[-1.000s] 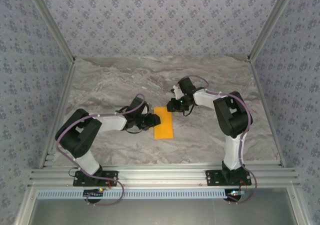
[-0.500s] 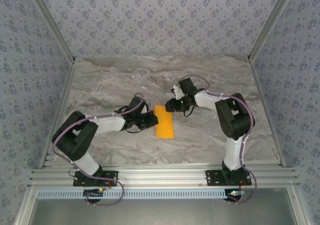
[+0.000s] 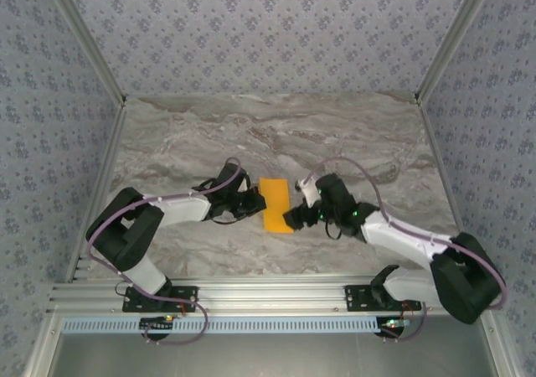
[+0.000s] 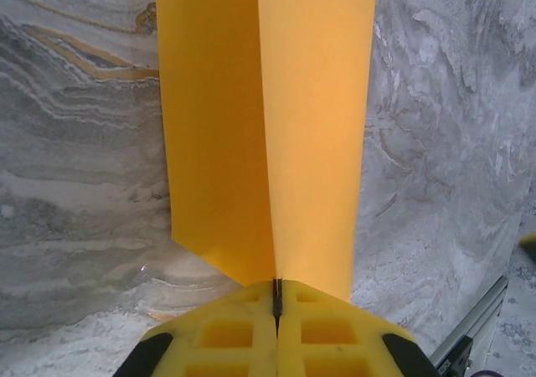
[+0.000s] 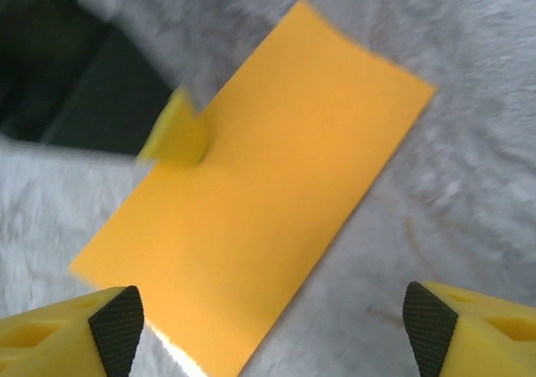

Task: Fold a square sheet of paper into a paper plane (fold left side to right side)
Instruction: Third fold the triangle at the center of the table.

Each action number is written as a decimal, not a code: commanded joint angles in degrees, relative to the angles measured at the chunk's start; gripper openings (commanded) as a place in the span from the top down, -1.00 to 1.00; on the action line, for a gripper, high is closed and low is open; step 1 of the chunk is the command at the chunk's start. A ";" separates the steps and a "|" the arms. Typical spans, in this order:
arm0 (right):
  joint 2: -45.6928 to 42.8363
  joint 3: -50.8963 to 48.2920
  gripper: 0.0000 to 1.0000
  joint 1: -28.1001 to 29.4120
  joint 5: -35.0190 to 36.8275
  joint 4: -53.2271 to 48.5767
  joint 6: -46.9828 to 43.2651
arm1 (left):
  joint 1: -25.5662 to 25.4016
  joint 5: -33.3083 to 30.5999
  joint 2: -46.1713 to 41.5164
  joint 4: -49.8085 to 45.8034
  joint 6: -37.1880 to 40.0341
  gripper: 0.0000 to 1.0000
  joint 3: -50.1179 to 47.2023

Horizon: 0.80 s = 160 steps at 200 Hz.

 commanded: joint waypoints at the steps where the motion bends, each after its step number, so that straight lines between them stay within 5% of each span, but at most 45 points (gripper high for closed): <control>1: -3.48 -4.73 -0.79 7.65 13.03 5.33 -2.43 | -0.29 0.00 -1.74 0.82 -0.97 0.93 -0.63; 49: 6.18 -1.42 -0.79 22.20 28.18 7.82 -5.90 | -0.38 -0.15 -3.14 0.21 -1.05 0.93 -0.68; 98: 15.60 3.45 -0.67 24.92 31.10 10.60 -8.35 | -0.59 -0.01 -3.16 0.03 -1.09 0.92 -0.34; 125: 17.35 5.33 -0.37 24.86 30.10 10.92 -9.01 | -0.55 0.04 -3.32 0.00 -1.00 0.92 -0.30; 160: 17.43 5.76 0.30 24.60 28.39 9.54 -9.24 | -0.62 -0.18 -3.28 -0.63 -0.60 0.92 -0.08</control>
